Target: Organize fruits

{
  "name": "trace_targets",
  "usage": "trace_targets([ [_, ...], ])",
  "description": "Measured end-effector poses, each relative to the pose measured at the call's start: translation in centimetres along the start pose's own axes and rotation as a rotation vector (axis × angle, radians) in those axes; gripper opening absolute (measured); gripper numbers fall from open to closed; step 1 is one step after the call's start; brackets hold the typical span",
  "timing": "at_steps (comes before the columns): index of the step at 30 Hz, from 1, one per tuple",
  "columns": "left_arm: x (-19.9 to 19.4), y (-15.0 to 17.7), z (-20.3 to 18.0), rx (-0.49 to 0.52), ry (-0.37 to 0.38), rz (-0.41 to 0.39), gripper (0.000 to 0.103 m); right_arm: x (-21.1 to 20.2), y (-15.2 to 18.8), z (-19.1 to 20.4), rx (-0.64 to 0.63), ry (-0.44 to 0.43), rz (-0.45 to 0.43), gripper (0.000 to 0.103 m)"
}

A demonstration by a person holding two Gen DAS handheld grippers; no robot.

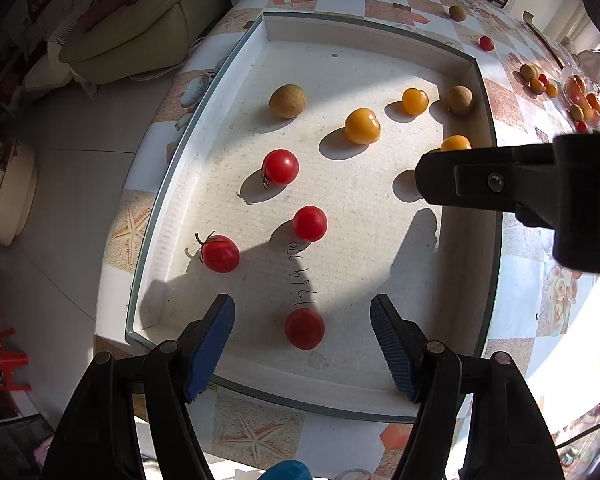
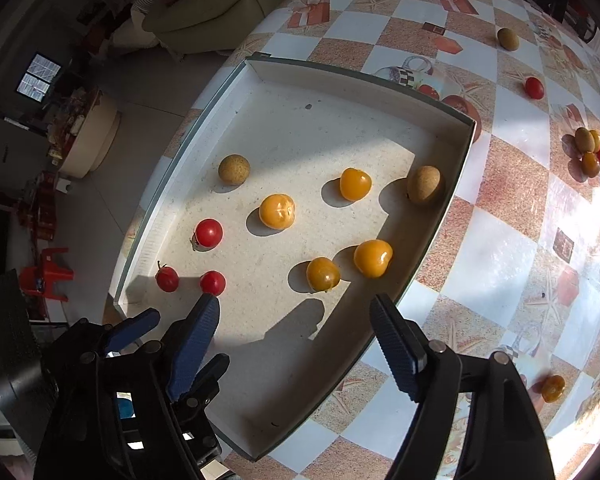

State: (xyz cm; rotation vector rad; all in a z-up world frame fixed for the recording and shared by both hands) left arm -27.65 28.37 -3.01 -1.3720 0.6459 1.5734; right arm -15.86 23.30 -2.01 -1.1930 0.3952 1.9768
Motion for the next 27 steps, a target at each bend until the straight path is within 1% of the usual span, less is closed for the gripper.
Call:
trace_targets([
  [1,-0.2,0.0,0.1,0.004,-0.005,0.0,0.079,-0.4,0.2,-0.1,0.008,0.01,-0.005,0.085],
  [2,-0.4,0.0,0.2,0.004,-0.01,-0.002,0.098,-0.8,0.4,-0.1,0.016,0.022,-0.011,0.087],
  [3,-0.7,-0.1,0.4,-0.001,-0.013,-0.012,0.102,-1.2,0.6,-0.2,0.026,0.035,-0.014,0.088],
  [4,-1.2,-0.2,0.7,-0.004,-0.019,-0.026,0.102,-1.6,1.0,-0.4,0.037,0.046,-0.019,0.088],
  [5,-1.6,-0.2,0.9,-0.004,-0.025,-0.036,0.102,-1.9,1.4,-0.6,0.047,0.057,-0.019,0.093],
  [6,-1.9,-0.3,1.0,-0.003,-0.032,-0.046,0.102,-2.2,1.6,-0.8,0.053,0.07,-0.015,0.103],
  [9,-2.7,-0.3,1.4,0.004,-0.058,-0.049,0.102,-3.4,2.4,-1.3,0.06,0.122,-0.022,0.103],
  [12,-2.9,-0.2,1.6,0.022,-0.06,-0.015,0.102,-4.5,2.9,-1.4,0.063,0.167,-0.023,0.103],
  [14,-3.2,-0.2,1.5,0.03,-0.047,-0.001,0.102,-5.0,3.0,-1.2,0.064,0.192,-0.022,0.103],
  [20,-4.9,-0.4,1.8,0.072,-0.026,-0.009,0.102,-6.9,3.6,-0.4,0.083,0.226,-0.001,0.103],
  [24,-5.2,0.0,1.9,0.109,-0.012,0.027,0.102,-7.9,3.7,0.6,0.057,0.262,0.005,0.103],
  [27,-6.0,0.1,2.3,0.136,-0.048,-0.002,0.102,-8.6,3.7,1.3,0.03,0.297,0.009,0.103],
])
Point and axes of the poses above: each gripper's, at about its wrist camera, not at the fingertips, and x roughly the way its jaws point, z to its left, y to its underside, the point moved 8 cm from there along x, roughly the way its jaws point, and after that the axes turned 10 degrees about -y, right-handed, at the moved point
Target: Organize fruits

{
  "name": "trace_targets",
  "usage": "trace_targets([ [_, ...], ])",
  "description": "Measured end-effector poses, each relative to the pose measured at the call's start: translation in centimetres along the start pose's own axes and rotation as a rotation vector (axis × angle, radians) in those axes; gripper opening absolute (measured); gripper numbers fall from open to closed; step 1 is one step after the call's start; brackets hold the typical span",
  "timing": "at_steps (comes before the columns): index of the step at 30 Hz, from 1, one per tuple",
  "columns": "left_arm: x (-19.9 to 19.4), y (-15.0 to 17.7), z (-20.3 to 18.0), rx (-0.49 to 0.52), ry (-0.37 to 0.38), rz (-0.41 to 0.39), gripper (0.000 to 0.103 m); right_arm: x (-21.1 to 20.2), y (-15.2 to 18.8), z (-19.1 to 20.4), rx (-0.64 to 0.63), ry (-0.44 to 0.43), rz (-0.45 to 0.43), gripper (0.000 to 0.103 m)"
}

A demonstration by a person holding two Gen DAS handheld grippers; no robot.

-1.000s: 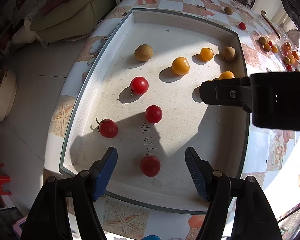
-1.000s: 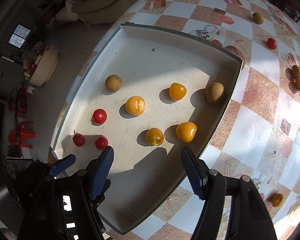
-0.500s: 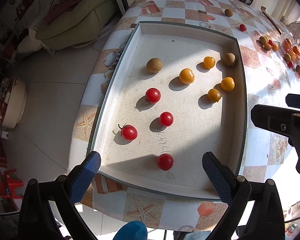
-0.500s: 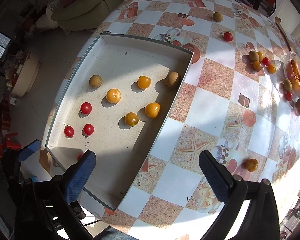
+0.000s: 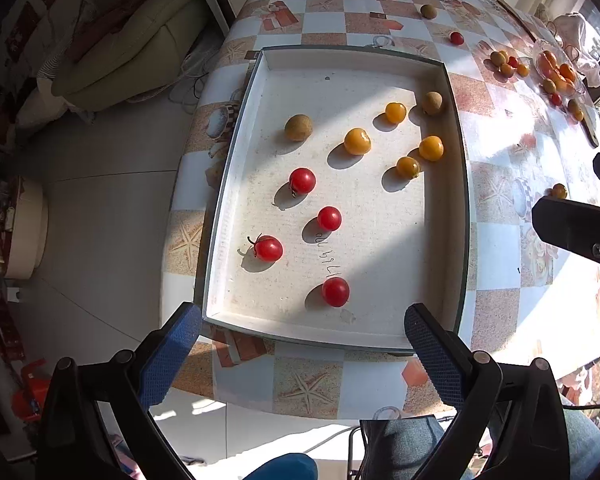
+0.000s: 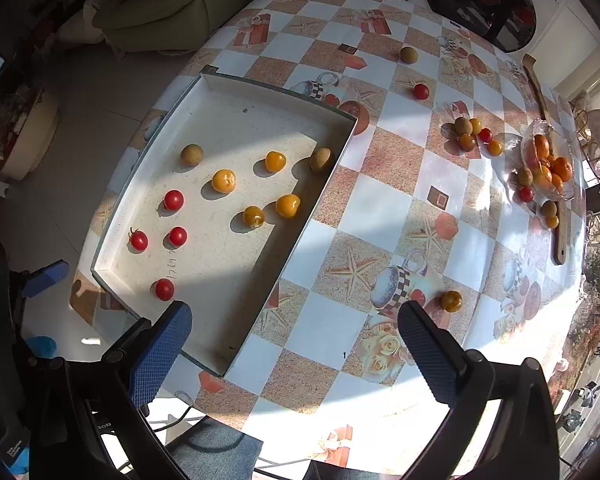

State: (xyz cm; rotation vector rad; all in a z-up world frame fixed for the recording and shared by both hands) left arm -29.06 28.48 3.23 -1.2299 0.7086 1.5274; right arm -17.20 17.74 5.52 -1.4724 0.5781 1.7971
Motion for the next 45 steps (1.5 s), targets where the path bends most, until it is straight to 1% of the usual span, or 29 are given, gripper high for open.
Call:
trace_targets([
  [3,-1.0,-0.1,0.5,0.009,-0.007,-0.031,0.102,-0.8,0.0,0.4,-0.017,0.013,0.002,0.103],
  [9,-2.3,-0.3,1.1,0.021,-0.012,-0.045,0.102,-1.9,0.0,1.0,-0.032,0.022,-0.004,0.103],
  [19,-3.3,-0.3,1.3,0.025,0.011,-0.047,0.102,-3.4,-0.5,1.4,-0.053,0.049,-0.027,0.103],
  [26,-3.9,-0.5,1.3,0.04,0.01,-0.064,0.102,-4.0,-1.2,1.4,-0.061,0.062,-0.045,0.103],
  [39,-4.2,-0.6,1.1,0.028,0.024,-0.058,0.102,-4.1,-1.4,1.6,-0.059,0.065,-0.047,0.103],
  [45,-4.2,-0.5,1.0,0.041,0.014,-0.055,0.102,-4.1,-1.3,1.5,-0.058,0.064,-0.046,0.103],
])
Point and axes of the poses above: each gripper's, at about its wrist camera, not at the fingertips, and x roughly the way its jaws point, z to its left, y to its underside, the point moved 8 cm from there along x, roughly the way its jaws point, and after that the axes turned 10 degrees about -y, right-handed, at the moved point
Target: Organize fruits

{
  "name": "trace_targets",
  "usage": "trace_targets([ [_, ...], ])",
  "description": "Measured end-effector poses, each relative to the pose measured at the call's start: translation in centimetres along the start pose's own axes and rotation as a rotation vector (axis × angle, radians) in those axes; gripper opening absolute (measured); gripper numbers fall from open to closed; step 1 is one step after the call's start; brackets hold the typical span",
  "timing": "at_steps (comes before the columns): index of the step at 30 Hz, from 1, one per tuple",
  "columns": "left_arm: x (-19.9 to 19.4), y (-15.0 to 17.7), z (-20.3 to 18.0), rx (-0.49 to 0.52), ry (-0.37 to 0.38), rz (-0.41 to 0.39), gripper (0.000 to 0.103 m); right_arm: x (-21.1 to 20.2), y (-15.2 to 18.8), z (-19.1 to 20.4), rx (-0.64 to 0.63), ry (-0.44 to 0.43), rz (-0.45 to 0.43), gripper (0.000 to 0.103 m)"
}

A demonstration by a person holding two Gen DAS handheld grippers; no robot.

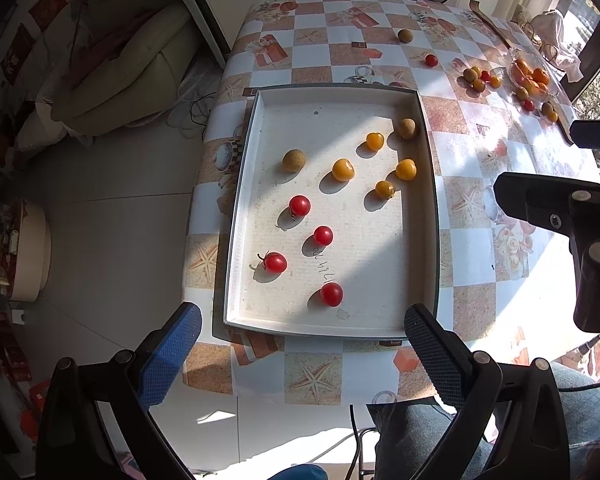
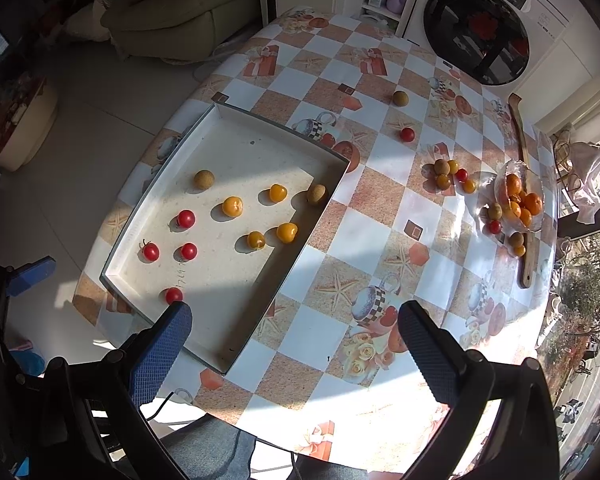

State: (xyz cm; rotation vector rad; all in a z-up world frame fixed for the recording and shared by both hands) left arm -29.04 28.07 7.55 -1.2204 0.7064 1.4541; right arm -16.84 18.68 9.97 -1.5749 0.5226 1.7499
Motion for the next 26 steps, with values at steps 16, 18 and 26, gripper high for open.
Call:
trace_targets([
  [16,-0.2,0.6,-0.7,0.003,0.041,0.01,0.102,0.1,0.6,0.1,0.031,-0.001,0.004,0.103],
  [18,0.0,0.7,-0.6,0.0,0.042,0.014,0.102,0.3,0.7,0.2,0.036,0.0,0.007,0.103],
  [26,0.8,1.0,0.0,-0.008,0.026,0.022,0.102,1.1,1.3,0.3,0.045,-0.001,0.031,0.103],
])
Point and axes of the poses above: each gripper's, at about its wrist camera, not at the fingertips, and x roughly the way its jaws point, z to its left, y to its underside, the point moved 8 cm from there along x, roughly the way its jaws point, and after that the axes turned 10 degrees about -y, right-handed, at the moved point
